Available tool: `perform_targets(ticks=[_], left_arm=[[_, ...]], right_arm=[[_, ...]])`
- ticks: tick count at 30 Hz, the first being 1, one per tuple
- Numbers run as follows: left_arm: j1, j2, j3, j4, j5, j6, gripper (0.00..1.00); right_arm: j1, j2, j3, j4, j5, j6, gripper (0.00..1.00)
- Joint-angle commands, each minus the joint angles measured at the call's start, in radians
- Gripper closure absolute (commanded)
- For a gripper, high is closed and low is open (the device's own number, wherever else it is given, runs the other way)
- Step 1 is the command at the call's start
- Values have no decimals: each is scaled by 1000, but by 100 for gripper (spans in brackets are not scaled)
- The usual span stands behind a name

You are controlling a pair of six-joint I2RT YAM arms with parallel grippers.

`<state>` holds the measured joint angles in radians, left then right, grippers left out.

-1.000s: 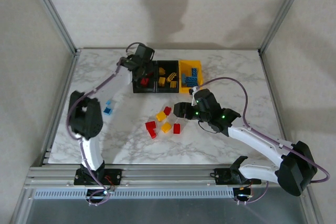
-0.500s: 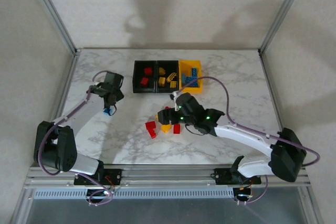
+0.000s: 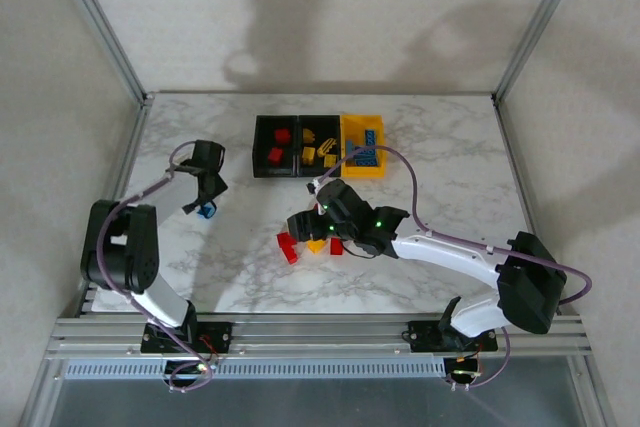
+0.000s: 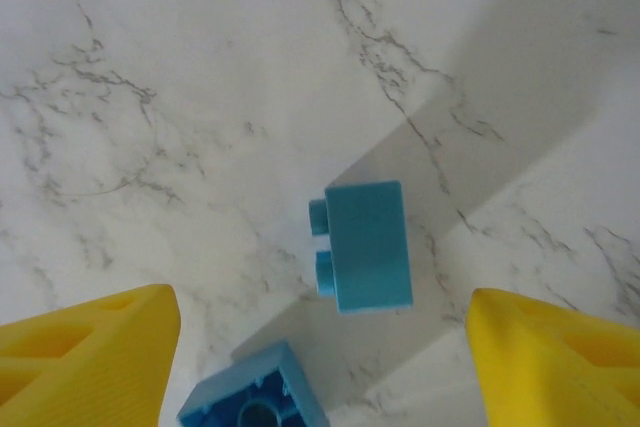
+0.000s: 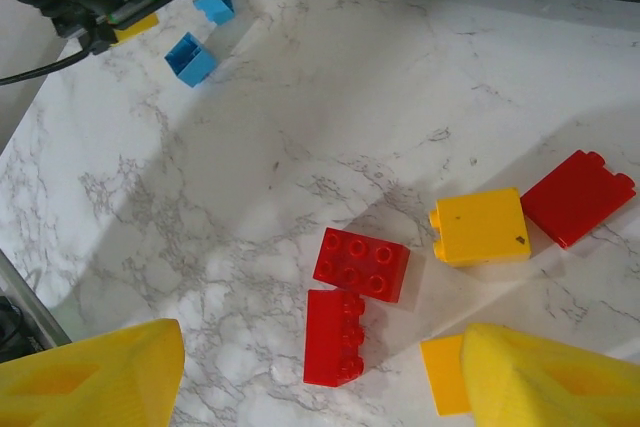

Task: Sort the legos into containers by color
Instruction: Pick up the lego from the middle-left of the table.

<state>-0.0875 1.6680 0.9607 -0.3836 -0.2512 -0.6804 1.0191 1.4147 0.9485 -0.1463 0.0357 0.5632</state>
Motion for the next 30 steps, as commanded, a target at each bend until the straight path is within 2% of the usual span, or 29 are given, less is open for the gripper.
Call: perform_targets(ticks=[1,5,8,9,13,17,22,26,30], left_arm=[[29,41,35,43,13,8,30],[49,78,44,60,33,19,47],[53,94,47,62,36,27,57],[58,95,46,61,39,28,66],[62,70,42,55,41,39,76],[62,30,69,19,47,59,80],[25,-48,107,-14,86,70,78],[-42,-73,147,-31,173,86,78],[-145,-77,193,-49,195,70,78]], right_arm=[[7,-29,-10,-18,41,9,27],[7,-15,-3,-25,46,9,27],[9,11,21,-33,46,1,28],[9,21,29,-39,47,-1,28],[8,33,43,-40,47,-8,29],[4,17,37,-37,52,-3,29],[-39,-42,13,-49,38,21,29],[-102,-107,-17,-64,2,29,29],[-160,-169,-38,-111,13,45,29]])
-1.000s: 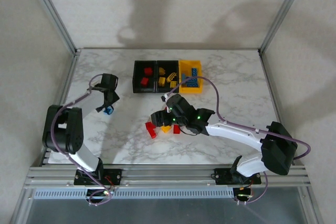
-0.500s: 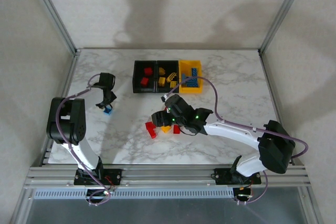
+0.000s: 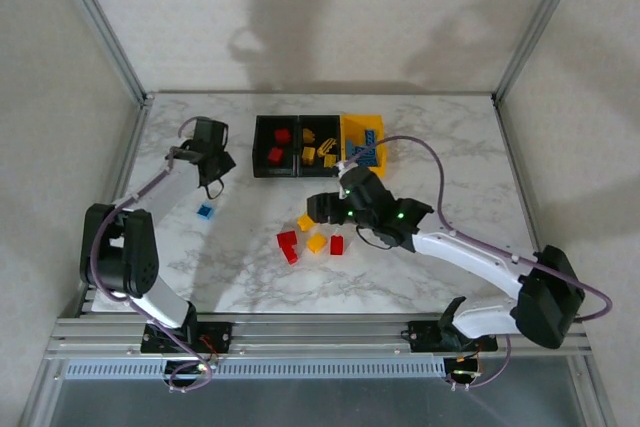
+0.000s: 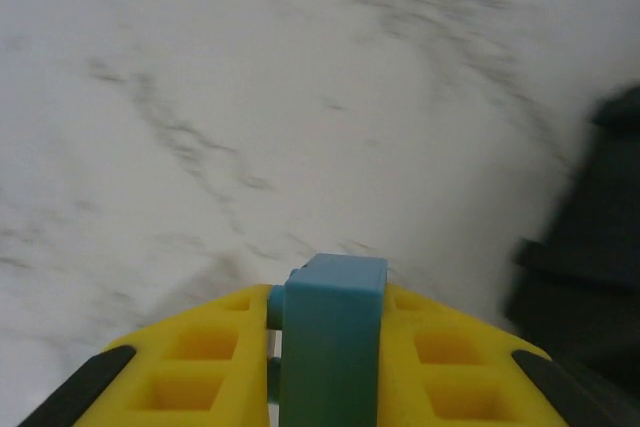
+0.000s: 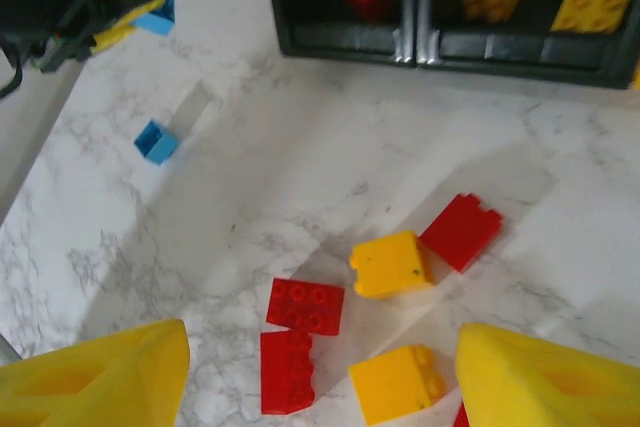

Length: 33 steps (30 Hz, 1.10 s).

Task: Sort the legos into containers by color
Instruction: Pick up the lego from the middle-left of the table, then place the lego in the container.

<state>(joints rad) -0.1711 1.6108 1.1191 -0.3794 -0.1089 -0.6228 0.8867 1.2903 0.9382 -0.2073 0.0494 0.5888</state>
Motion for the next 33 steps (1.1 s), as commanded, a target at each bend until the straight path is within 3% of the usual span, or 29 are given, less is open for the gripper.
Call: perform_targets(ticks=[1,9,18,33], left_arm=[[-92,-18,47,-52,56,5,77],[-343,102,234,-60,22,-57,76],[-513,362,533,-98,22,-68,76],[-579,755,993,-201,15,-39,75]], right_arm=[[-40,-59,-34,-62,4,26,29],[-181,-190,-97,-168,35,102,29],[-309,-288,-131,-256,27,106,28],[-331,-410,-202,-294,30,143,28]])
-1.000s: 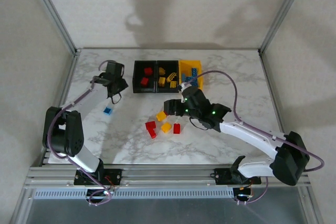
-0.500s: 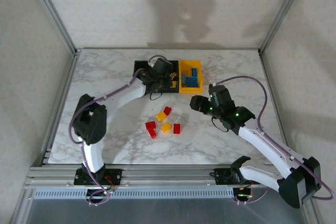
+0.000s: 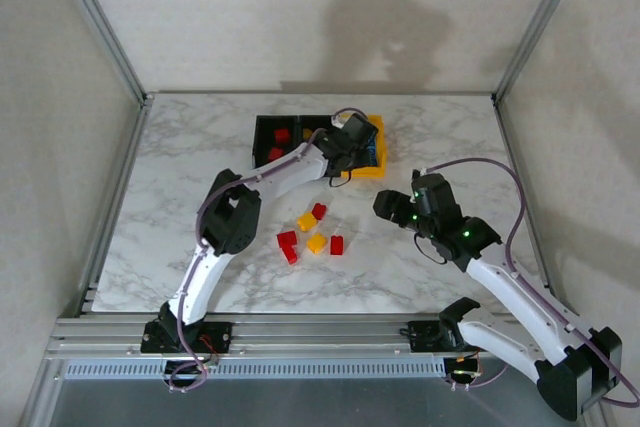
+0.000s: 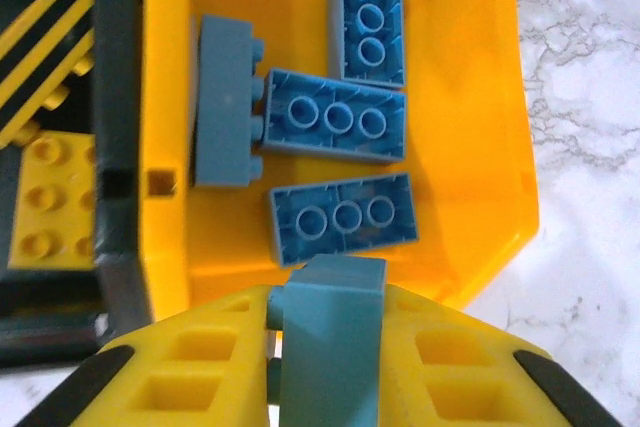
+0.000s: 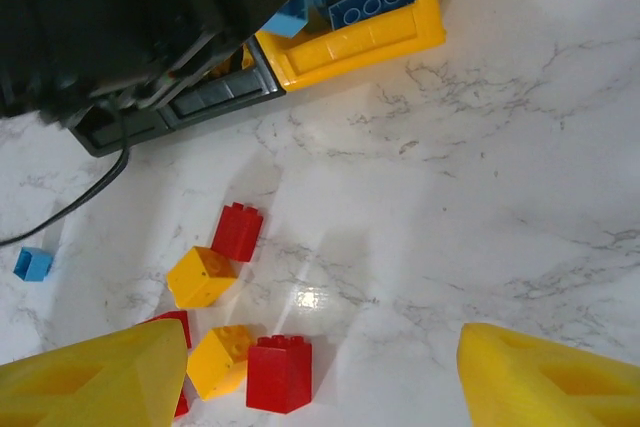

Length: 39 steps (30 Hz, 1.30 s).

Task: Sort the legos into containers by color
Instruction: Place the lego in the container.

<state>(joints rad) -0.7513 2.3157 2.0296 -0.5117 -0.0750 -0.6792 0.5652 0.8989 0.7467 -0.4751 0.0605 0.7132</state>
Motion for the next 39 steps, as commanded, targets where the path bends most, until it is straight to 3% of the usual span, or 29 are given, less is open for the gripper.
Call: perform_targets(ticks=[1,4,7,9,11,23,32,39], left_arm=[[0,70,107,-74,-20,19,74],[0,105,154,-72,-28,23,72],[0,125,186,-75,-31,24,64],[-1,127,191,-74,-37,24,51],[1,122,191,-75,-39,26,46],[-20,-58,84,-40,-18,44,45],[-26,-394,-314,77,-4,32,44],[-14,-652,-670,79,-64,-5,43]], right_arm=[[-10,-22,-9,-30,22,18,28],[-10,-34,-6,-42,28,19,28],[-10,-38,-4,-42,30,23,28],[-10,-36,-7,-37,27,23,28],[-10,-30,-7,-31,26,24,28],[-11,-24,7,7,22,-14,28],[-5,12,9,-10,41,-36,29],[96,82,7,59,26,-47,28]])
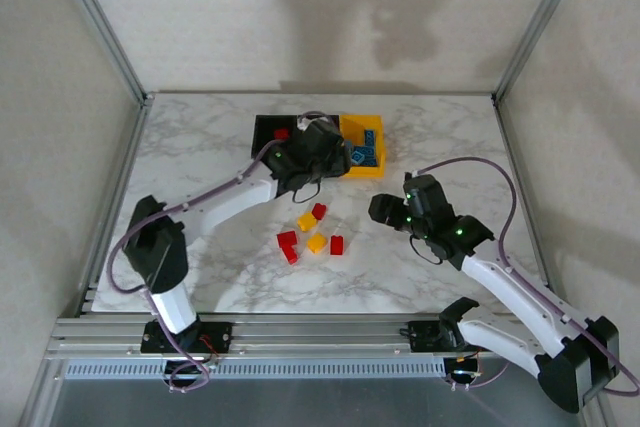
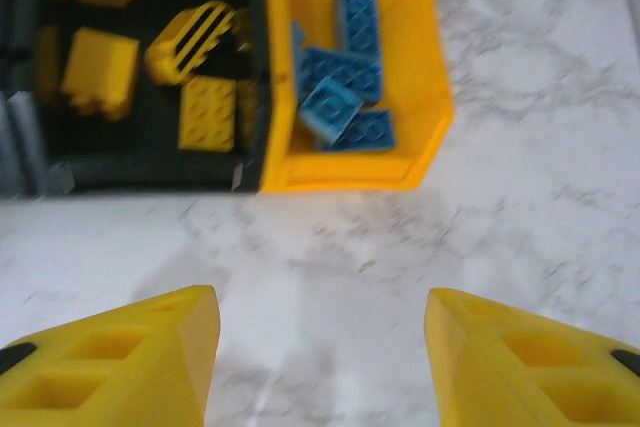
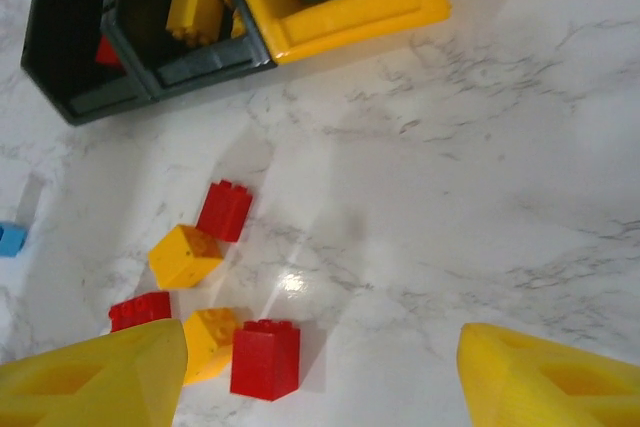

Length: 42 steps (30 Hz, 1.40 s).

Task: Sort the legos into containers by color
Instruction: Place the lego in the container, then pick up the lego from the center of the table.

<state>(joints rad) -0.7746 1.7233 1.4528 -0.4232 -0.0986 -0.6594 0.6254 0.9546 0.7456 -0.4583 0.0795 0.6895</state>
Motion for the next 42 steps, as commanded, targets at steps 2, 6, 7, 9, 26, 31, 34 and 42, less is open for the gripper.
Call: perform_targets(ticks=[2,6,7,9,26,31,34,42], left_arm=[[19,-121,-179,-11,-50,-49,43],[35,-254,-328,-18,-66,-99,39],[37,-290,-371,-18,-65,-112,39],[43,-365,-442,-23,-68,-137,38],[243,-843,-779,-113,7,-192,30],[248,-834,-793,-97,18,-190,30],[250,-826,-795,-85,25,-190,30],[251,-826,-799,-81,30,-195,31]], right_arm=[[63,62,15,68,12,-22,27],[146,174,44,122,21,-38,25],[168,208,59,131,32,-50,25],[208,277,94,142,59,-69,25],[331,809,418,162,101,-200,26],[340,883,464,146,101,-215,28],[342,914,479,148,103,-223,30],[344,971,506,141,121,-238,42]])
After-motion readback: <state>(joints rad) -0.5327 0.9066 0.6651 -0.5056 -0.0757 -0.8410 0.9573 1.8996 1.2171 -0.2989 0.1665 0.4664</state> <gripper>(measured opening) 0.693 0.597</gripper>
